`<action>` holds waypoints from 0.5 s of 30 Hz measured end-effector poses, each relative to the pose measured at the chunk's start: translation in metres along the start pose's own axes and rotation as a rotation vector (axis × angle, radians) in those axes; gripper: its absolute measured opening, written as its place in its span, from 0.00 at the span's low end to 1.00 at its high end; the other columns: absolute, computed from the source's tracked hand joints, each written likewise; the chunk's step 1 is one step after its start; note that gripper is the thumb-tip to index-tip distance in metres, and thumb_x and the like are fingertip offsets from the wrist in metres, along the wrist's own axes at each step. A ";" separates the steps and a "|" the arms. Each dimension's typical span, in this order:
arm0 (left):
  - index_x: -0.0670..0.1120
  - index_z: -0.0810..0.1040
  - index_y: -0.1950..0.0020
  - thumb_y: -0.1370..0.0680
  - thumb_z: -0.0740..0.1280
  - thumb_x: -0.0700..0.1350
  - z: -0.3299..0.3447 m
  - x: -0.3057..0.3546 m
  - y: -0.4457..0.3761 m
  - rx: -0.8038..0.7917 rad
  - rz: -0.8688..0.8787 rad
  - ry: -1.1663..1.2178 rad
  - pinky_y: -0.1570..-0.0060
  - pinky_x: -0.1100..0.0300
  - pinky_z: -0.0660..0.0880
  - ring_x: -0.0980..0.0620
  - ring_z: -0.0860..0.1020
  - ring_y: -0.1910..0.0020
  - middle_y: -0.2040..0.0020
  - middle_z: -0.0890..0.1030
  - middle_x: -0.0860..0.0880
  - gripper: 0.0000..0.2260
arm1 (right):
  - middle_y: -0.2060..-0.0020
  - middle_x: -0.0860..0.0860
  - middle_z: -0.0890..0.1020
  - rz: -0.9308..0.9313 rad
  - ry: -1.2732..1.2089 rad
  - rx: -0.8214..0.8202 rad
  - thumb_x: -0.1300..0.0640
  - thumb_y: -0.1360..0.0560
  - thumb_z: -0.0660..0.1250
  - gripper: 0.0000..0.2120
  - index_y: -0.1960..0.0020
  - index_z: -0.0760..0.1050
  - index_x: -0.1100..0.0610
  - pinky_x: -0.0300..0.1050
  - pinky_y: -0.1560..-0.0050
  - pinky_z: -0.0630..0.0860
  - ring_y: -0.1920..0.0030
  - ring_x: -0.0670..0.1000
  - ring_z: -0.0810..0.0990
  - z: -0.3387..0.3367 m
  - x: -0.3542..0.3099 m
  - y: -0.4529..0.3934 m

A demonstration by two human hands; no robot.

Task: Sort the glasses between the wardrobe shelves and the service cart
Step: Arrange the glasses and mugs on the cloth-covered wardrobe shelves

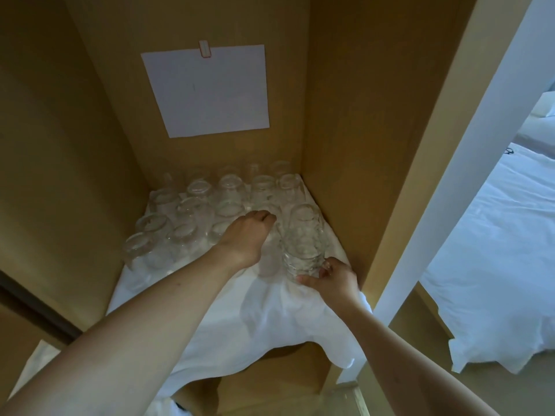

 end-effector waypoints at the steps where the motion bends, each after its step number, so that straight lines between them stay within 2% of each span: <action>1: 0.45 0.68 0.26 0.33 0.69 0.27 0.000 -0.003 0.000 0.004 -0.014 0.024 0.50 0.60 0.70 0.45 0.72 0.33 0.29 0.72 0.46 0.37 | 0.70 0.42 0.75 -0.001 -0.021 -0.002 0.37 0.42 0.83 0.26 0.62 0.72 0.52 0.37 0.70 0.69 0.70 0.44 0.73 0.000 -0.001 0.000; 2: 0.46 0.68 0.26 0.34 0.71 0.28 0.000 -0.006 -0.001 0.007 -0.019 0.042 0.52 0.60 0.70 0.45 0.73 0.34 0.30 0.72 0.47 0.37 | 0.72 0.42 0.74 -0.009 -0.049 -0.012 0.39 0.42 0.83 0.25 0.62 0.72 0.51 0.37 0.70 0.69 0.71 0.43 0.72 0.001 -0.001 0.001; 4: 0.46 0.69 0.26 0.34 0.73 0.29 0.002 -0.009 -0.001 0.014 -0.015 0.074 0.49 0.60 0.72 0.45 0.73 0.34 0.30 0.73 0.47 0.37 | 0.74 0.36 0.74 -0.045 -0.121 -0.034 0.43 0.39 0.84 0.18 0.62 0.75 0.44 0.31 0.72 0.68 0.73 0.38 0.74 0.001 -0.005 0.004; 6: 0.47 0.69 0.25 0.33 0.73 0.29 0.003 -0.009 -0.001 0.025 -0.013 0.092 0.45 0.59 0.72 0.45 0.73 0.33 0.29 0.73 0.48 0.38 | 0.78 0.34 0.72 -0.059 -0.194 -0.045 0.49 0.38 0.85 0.18 0.69 0.75 0.38 0.28 0.73 0.67 0.76 0.36 0.72 0.000 -0.010 0.004; 8: 0.48 0.68 0.24 0.33 0.72 0.29 0.004 -0.010 -0.001 0.031 -0.019 0.112 0.44 0.59 0.72 0.45 0.73 0.32 0.28 0.72 0.48 0.39 | 0.79 0.39 0.70 -0.024 -0.258 -0.051 0.51 0.39 0.86 0.22 0.75 0.71 0.41 0.32 0.72 0.68 0.78 0.40 0.69 -0.002 -0.012 0.002; 10: 0.48 0.68 0.24 0.33 0.70 0.28 0.005 -0.011 -0.002 0.033 -0.028 0.142 0.44 0.60 0.72 0.45 0.72 0.31 0.28 0.72 0.48 0.38 | 0.77 0.41 0.69 0.022 -0.342 -0.059 0.49 0.42 0.87 0.25 0.76 0.69 0.46 0.38 0.67 0.71 0.75 0.41 0.70 -0.006 -0.011 0.002; 12: 0.49 0.68 0.23 0.33 0.70 0.28 0.006 -0.013 -0.003 0.033 -0.041 0.166 0.43 0.61 0.71 0.46 0.71 0.30 0.27 0.71 0.49 0.39 | 0.72 0.47 0.72 0.041 -0.440 -0.060 0.44 0.45 0.87 0.25 0.70 0.69 0.48 0.45 0.59 0.77 0.68 0.49 0.76 -0.010 -0.008 0.005; 13: 0.49 0.67 0.23 0.33 0.71 0.29 0.007 -0.014 -0.003 0.031 -0.045 0.170 0.43 0.61 0.71 0.46 0.71 0.30 0.27 0.71 0.49 0.40 | 0.69 0.52 0.76 0.047 -0.495 -0.081 0.41 0.47 0.86 0.28 0.64 0.72 0.53 0.51 0.54 0.81 0.64 0.55 0.80 -0.011 -0.009 0.008; 15: 0.49 0.67 0.23 0.34 0.74 0.30 0.007 -0.014 -0.004 0.017 -0.048 0.170 0.41 0.60 0.71 0.46 0.70 0.29 0.26 0.71 0.50 0.42 | 0.58 0.60 0.85 0.104 -0.618 -0.173 0.38 0.46 0.86 0.39 0.50 0.77 0.65 0.60 0.47 0.83 0.54 0.62 0.86 -0.010 -0.013 0.013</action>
Point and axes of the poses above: each hand's wrist, its own y-axis away from the middle knuckle, its own z-axis out of the palm, x = y × z, the point moved 3 cm from there along -y, towards the middle knuckle
